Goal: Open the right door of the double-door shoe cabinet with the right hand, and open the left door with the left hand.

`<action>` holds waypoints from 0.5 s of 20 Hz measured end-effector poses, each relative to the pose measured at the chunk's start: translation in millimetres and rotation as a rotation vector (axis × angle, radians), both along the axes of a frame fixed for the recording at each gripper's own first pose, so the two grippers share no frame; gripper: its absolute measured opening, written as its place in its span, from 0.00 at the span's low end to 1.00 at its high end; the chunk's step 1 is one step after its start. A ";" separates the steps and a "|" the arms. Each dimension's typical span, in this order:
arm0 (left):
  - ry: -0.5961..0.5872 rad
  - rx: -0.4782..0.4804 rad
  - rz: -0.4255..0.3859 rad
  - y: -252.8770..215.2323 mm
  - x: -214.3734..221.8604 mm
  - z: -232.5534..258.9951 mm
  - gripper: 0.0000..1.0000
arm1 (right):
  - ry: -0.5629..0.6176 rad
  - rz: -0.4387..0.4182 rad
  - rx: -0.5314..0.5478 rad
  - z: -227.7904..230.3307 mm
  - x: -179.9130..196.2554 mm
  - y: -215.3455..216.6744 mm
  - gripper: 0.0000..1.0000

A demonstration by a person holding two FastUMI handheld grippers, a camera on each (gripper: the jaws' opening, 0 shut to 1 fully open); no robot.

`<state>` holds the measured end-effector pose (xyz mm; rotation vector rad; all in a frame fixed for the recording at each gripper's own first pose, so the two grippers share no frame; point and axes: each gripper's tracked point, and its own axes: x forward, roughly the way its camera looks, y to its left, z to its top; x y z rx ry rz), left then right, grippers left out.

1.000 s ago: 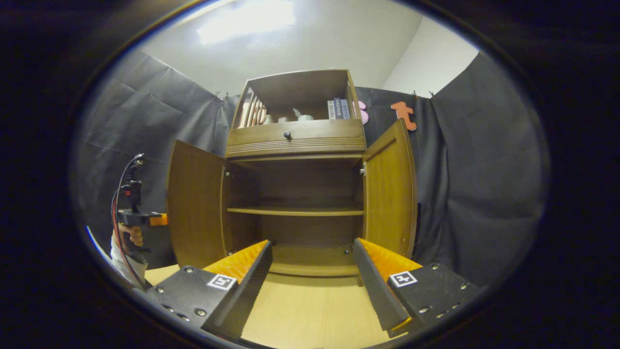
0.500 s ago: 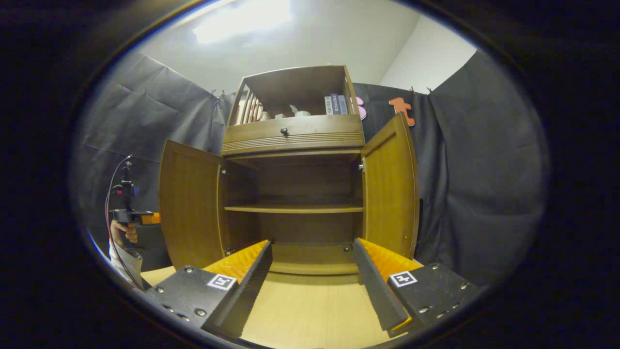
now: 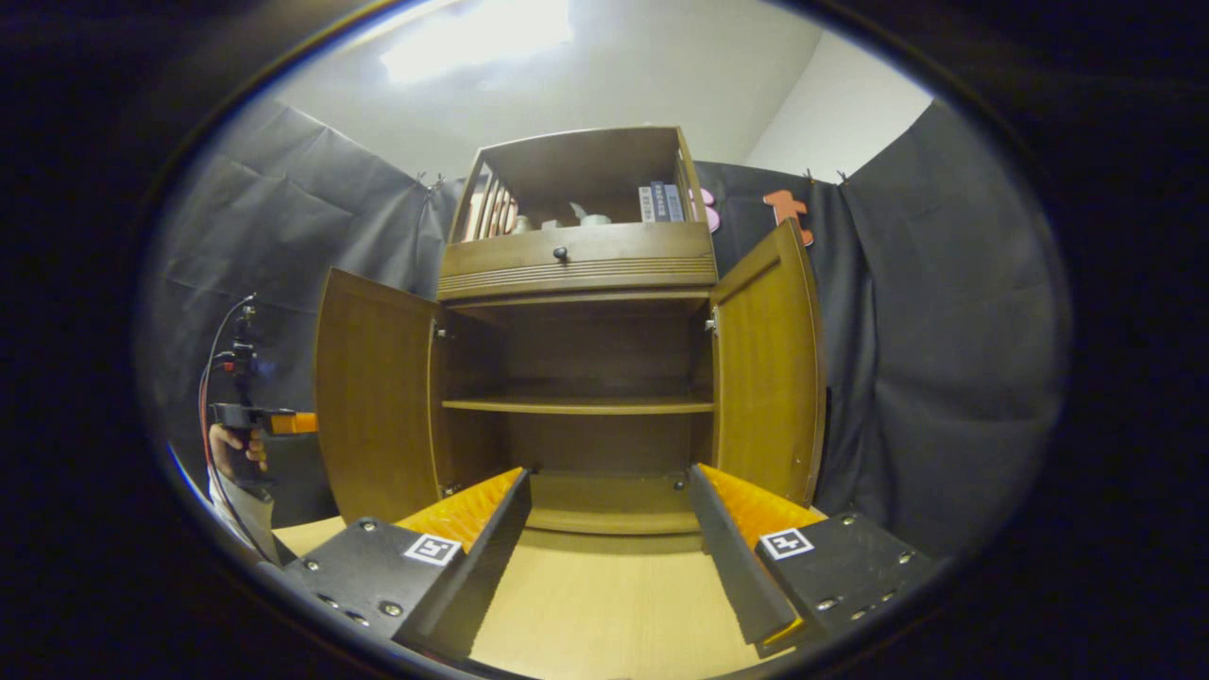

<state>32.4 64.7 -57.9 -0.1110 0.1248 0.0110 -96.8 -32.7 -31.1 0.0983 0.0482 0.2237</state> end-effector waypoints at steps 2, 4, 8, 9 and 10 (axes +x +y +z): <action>-0.008 0.017 0.052 5.8 -9.1 5.0 0.45 | 0.004 0.002 0.001 -0.7 -1.2 -2.1 0.99; -0.031 -0.037 0.094 5.7 -19.8 13.6 0.57 | 0.003 0.005 0.008 -1.1 -2.2 -3.0 0.99; -0.058 -0.003 0.103 0.1 -41.3 34.5 0.73 | 0.001 -0.008 0.040 -2.8 0.7 -12.1 0.99; -0.071 0.007 0.125 0.3 -41.7 44.2 0.81 | 0.003 -0.015 0.051 -3.5 1.5 -16.1 0.96; -0.086 0.007 0.145 -2.1 -43.4 53.9 0.88 | 0.005 -0.018 0.057 -3.8 2.3 -18.6 0.96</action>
